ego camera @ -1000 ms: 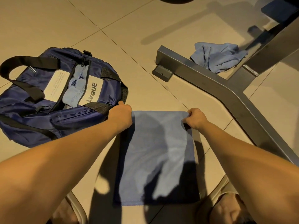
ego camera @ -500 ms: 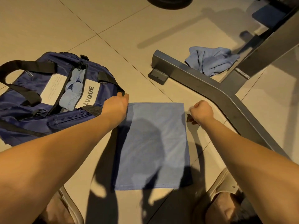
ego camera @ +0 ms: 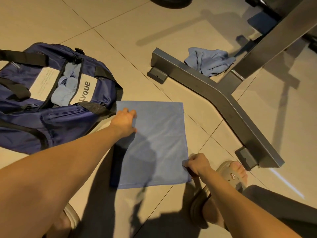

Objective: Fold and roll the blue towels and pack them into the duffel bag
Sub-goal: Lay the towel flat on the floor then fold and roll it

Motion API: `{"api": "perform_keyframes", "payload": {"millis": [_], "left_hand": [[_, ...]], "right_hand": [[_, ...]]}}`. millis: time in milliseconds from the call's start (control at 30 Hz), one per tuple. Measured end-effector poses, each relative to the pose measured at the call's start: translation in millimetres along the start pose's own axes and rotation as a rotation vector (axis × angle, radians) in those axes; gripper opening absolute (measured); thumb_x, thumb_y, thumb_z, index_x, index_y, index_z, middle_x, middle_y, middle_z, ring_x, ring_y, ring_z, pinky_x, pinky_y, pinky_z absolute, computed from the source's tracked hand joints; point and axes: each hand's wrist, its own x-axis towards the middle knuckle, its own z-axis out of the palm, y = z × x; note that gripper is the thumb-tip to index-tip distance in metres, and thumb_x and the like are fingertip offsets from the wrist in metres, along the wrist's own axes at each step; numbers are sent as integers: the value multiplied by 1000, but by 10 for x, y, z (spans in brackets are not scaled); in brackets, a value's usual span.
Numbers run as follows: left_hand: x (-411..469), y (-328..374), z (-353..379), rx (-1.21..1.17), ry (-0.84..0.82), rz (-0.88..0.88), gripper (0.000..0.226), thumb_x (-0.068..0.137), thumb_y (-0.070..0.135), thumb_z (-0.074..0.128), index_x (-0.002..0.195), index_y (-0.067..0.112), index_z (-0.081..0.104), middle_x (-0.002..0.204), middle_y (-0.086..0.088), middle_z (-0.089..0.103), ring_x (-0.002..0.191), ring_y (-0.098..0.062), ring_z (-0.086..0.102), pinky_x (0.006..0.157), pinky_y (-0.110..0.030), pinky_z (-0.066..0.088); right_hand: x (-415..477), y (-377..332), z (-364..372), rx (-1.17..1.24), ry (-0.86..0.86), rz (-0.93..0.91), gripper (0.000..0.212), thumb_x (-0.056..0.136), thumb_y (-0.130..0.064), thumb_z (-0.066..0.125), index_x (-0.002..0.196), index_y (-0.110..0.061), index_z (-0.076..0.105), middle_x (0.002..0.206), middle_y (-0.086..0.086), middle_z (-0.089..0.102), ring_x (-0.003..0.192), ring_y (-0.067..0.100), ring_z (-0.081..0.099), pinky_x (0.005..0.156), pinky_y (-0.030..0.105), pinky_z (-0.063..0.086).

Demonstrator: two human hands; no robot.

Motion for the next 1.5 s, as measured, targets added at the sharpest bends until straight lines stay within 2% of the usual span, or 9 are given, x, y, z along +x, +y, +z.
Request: {"api": "perform_keyframes", "payload": {"millis": [167,267,400,500,700,833,1067,1267,1500], "left_hand": [[2,16,14,-3,9,-6,61,85,38,80,133,19,47,129,-12,46,122,-37,46,100,-46,44],[11,-14,31,-14,19,7,64,84,40,80,134,20,47,129,-11,45,123,-37,46,100,-46,44],[-15,-80,23,1,-44,66,87,66,53,90,132,23,42,125,-7,41,118,-32,42,98,-46,46],[-82,-109,48,151,-54,127,100,60,62,89,136,23,38,127,-8,41,118,-31,42,98,-44,46],[-630,-55,349,180,200,421,53,78,54,72,109,16,53,108,-9,47,97,-32,51,78,-44,48],[-1139,14,802,205,1,712,35,86,54,61,95,20,64,96,-1,58,86,-24,58,72,-37,49],[-1332,115,1047,241,-32,716,26,91,44,60,94,19,66,91,0,63,82,-22,61,67,-35,48],[-1383,185,1235,358,27,768,11,83,29,69,86,18,68,81,-1,65,72,-22,62,61,-33,47],[-1426,170,1155,288,-2,841,13,81,30,67,84,18,67,83,0,66,73,-21,61,63,-33,51]], "right_hand": [[31,165,17,7,17,43,14,80,-15,74,86,-3,71,84,10,67,65,20,59,53,26,46],[-1,175,-30,124,-127,116,13,81,-7,70,83,3,60,71,17,59,52,30,54,50,31,45],[-66,172,-126,85,-253,144,10,84,11,61,77,4,60,63,23,61,64,34,57,51,33,43],[-63,177,-107,22,-225,154,10,86,8,62,77,6,61,63,24,60,50,30,56,57,37,49],[-7,141,-52,-30,-212,161,11,85,0,67,81,5,57,62,23,59,54,31,57,55,37,52],[21,156,-21,-60,-196,162,9,89,2,64,88,10,59,69,27,65,61,35,65,68,47,60],[-51,155,21,-19,-145,116,24,86,13,60,64,7,54,70,31,59,66,41,61,67,47,53],[-74,173,53,14,-102,135,21,85,12,64,69,4,52,64,30,58,56,38,60,55,43,50],[-54,208,47,33,-118,143,11,89,10,58,80,5,55,70,25,57,55,34,59,63,44,52]]}}
